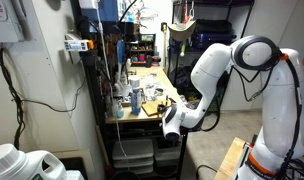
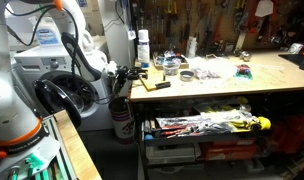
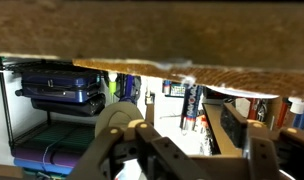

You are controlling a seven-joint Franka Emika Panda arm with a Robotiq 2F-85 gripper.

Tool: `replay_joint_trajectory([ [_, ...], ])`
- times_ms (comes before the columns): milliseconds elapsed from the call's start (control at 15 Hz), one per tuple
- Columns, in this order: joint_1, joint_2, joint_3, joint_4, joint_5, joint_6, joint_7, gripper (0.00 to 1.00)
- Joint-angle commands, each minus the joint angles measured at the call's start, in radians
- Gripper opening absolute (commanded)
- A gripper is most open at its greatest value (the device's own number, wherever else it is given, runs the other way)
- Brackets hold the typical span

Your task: Pick up the batteries on top of the chopping board and make them stand upright on the board

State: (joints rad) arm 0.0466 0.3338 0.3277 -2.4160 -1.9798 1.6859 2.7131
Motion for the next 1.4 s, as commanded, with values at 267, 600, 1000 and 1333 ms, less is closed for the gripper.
replay_joint_trajectory([
  [267, -0.046, -0.026, 0.023, -0.016, -0.001, 0.034, 0.040, 1.00],
  [600, 0.004, -0.096, -0.059, -0.010, 0.006, 0.115, 0.006, 1.00],
  [1000, -0.001, -0.206, -0.092, 0.019, 0.059, 0.333, -0.061, 1.00],
  [1333, 0.004, -0.323, -0.145, 0.017, 0.261, 0.451, -0.364, 1.00],
])
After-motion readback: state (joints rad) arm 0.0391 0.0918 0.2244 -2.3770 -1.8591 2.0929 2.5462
